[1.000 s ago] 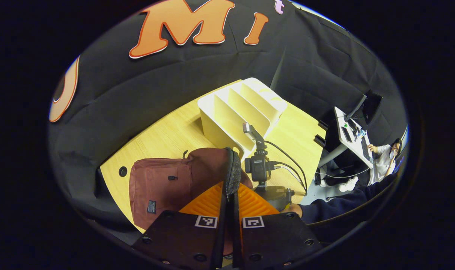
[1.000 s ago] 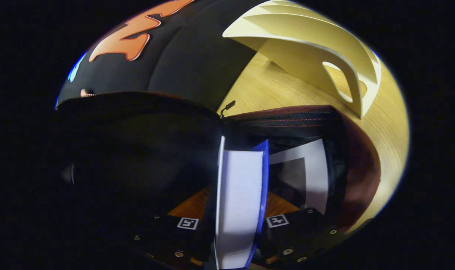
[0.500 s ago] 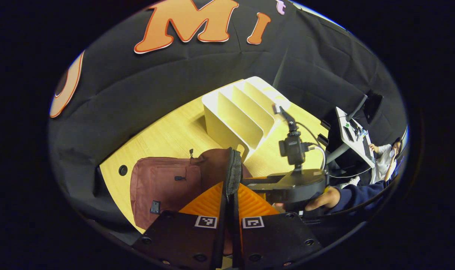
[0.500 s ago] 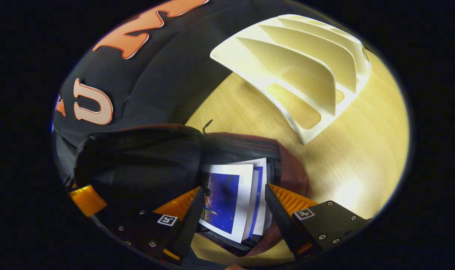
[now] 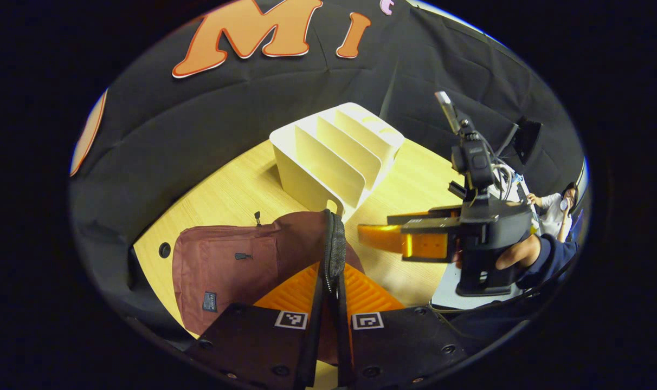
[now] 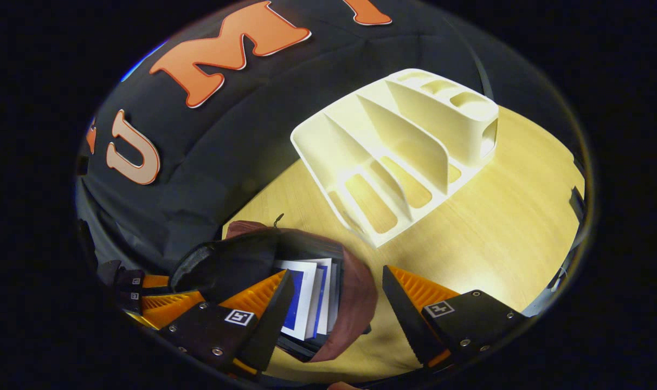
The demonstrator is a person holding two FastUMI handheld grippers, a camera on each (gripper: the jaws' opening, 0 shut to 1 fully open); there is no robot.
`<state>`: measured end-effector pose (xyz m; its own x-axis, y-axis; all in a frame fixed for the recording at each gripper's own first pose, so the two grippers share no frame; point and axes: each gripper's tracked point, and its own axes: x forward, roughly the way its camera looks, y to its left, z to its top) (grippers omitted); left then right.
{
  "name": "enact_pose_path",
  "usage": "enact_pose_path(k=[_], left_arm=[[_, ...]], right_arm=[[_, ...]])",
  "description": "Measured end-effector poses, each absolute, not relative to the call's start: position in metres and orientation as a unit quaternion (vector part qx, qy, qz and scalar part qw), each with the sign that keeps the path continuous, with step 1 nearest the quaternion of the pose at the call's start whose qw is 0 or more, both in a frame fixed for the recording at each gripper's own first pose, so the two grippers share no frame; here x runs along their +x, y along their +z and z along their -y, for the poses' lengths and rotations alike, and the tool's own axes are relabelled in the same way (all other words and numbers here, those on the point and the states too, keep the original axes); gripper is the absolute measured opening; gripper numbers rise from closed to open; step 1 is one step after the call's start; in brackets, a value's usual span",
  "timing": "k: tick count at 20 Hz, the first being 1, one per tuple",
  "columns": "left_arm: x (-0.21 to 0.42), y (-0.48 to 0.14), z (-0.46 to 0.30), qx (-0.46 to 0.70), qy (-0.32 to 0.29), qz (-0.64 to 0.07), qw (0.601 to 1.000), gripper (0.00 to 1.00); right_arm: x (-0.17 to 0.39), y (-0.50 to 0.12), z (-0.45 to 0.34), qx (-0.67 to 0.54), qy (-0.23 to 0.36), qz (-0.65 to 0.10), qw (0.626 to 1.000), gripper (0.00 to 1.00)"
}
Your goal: Open the schoolbag, grab two books from the bookshelf and put them into the schoolbag.
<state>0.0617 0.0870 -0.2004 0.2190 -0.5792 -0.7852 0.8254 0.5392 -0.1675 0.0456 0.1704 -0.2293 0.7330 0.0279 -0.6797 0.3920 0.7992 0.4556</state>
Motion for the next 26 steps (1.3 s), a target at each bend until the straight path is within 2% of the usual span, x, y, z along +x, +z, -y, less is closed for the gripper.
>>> enact_pose_path(k=[3, 4, 6, 9, 11, 12, 14, 15, 18, 21, 22, 26], left_arm=[[0.052, -0.209, -0.078, 0.132, -0.457, -0.432, 0.766, 0.20], [0.050, -0.211, -0.075, 0.128, -0.452, -0.433, 0.769, 0.29], [0.044, -0.219, -0.068, 0.120, -0.438, -0.443, 0.773, 0.38], [0.030, -0.231, -0.055, 0.102, -0.409, -0.456, 0.783, 0.44], [0.013, -0.234, -0.037, 0.079, -0.390, -0.465, 0.791, 0.58], [0.008, -0.234, -0.026, 0.070, -0.380, -0.467, 0.796, 0.67], [0.009, -0.238, -0.008, 0.065, -0.355, -0.469, 0.806, 0.80], [0.010, -0.240, 0.001, 0.068, -0.341, -0.468, 0.813, 0.80], [0.007, -0.246, 0.016, 0.061, -0.299, -0.469, 0.829, 0.92], [0.002, -0.233, 0.026, 0.034, -0.251, -0.447, 0.858, 0.93], [0.001, -0.226, 0.027, 0.030, -0.233, -0.433, 0.870, 0.96], [0.010, -0.211, 0.015, 0.027, -0.181, -0.369, 0.911, 0.97]], right_arm=[[0.036, -0.215, -0.144, 0.277, -0.112, -0.341, 0.891, 0.98], [0.034, -0.212, -0.136, 0.267, -0.110, -0.340, 0.895, 0.97], [0.033, -0.209, -0.123, 0.246, -0.097, -0.344, 0.901, 0.98], [0.035, -0.202, -0.103, 0.228, -0.069, -0.350, 0.906, 0.98], [0.036, -0.197, -0.085, 0.213, -0.049, -0.351, 0.911, 0.98], [0.037, -0.194, -0.074, 0.201, -0.041, -0.350, 0.914, 0.97], [0.038, -0.188, -0.053, 0.180, -0.029, -0.347, 0.920, 0.98], [0.038, -0.188, -0.046, 0.169, -0.023, -0.345, 0.923, 0.97], [0.038, -0.186, -0.026, 0.137, -0.006, -0.338, 0.931, 0.98], [0.035, -0.173, -0.010, 0.113, 0.008, -0.318, 0.941, 0.98], [0.034, -0.165, -0.006, 0.108, 0.010, -0.307, 0.945, 0.97], [0.033, -0.122, 0.011, 0.077, 0.012, -0.249, 0.965, 0.98]])
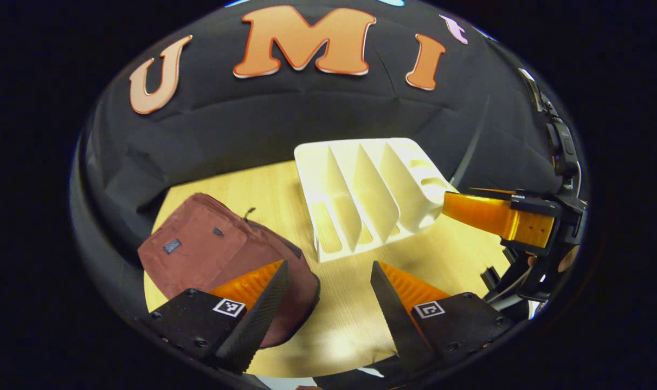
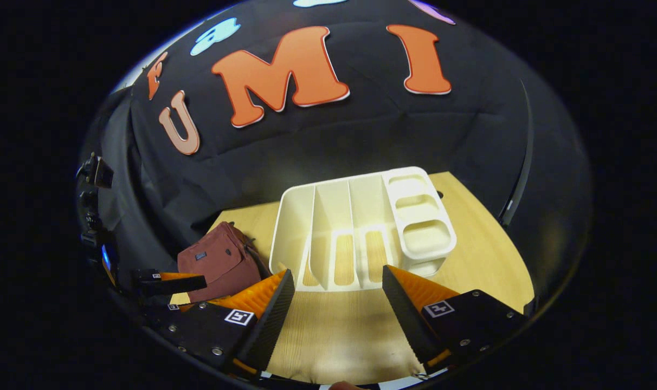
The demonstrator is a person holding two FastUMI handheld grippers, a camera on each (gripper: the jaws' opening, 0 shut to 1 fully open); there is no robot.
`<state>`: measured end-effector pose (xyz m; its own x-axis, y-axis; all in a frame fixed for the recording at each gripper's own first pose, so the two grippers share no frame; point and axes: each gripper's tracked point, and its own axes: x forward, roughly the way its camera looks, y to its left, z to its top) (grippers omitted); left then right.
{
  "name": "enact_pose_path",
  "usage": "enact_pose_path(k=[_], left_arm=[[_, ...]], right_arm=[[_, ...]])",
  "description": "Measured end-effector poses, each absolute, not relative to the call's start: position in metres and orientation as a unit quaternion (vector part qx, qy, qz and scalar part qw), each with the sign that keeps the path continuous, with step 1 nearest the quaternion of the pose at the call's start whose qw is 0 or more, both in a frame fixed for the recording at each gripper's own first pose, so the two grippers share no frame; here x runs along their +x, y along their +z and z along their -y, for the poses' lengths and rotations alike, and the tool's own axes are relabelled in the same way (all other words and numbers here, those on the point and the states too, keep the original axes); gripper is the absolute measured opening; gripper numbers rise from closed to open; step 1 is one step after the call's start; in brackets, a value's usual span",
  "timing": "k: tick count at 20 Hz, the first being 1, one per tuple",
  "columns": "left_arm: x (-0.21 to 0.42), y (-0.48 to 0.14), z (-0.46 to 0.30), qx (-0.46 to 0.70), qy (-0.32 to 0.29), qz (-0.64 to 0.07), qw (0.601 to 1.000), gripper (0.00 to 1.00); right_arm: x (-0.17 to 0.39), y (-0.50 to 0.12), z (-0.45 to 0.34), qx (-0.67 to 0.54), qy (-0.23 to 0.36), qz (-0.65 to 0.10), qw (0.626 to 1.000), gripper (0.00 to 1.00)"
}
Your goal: Open the schoolbag, grab two books from the bookshelf and put them into the schoolbag.
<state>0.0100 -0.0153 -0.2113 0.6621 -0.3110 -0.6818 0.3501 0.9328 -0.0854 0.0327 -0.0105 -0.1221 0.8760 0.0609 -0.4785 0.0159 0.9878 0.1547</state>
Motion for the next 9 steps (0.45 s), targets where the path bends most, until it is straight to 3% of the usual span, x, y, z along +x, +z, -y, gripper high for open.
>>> enact_pose_path(k=[9], left_arm=[[0.032, -0.172, 0.012, 0.051, -0.141, -0.185, 0.971, 0.95]], right_arm=[[0.031, -0.031, 0.023, 0.043, -0.016, -0.125, 0.991, 0.97]])
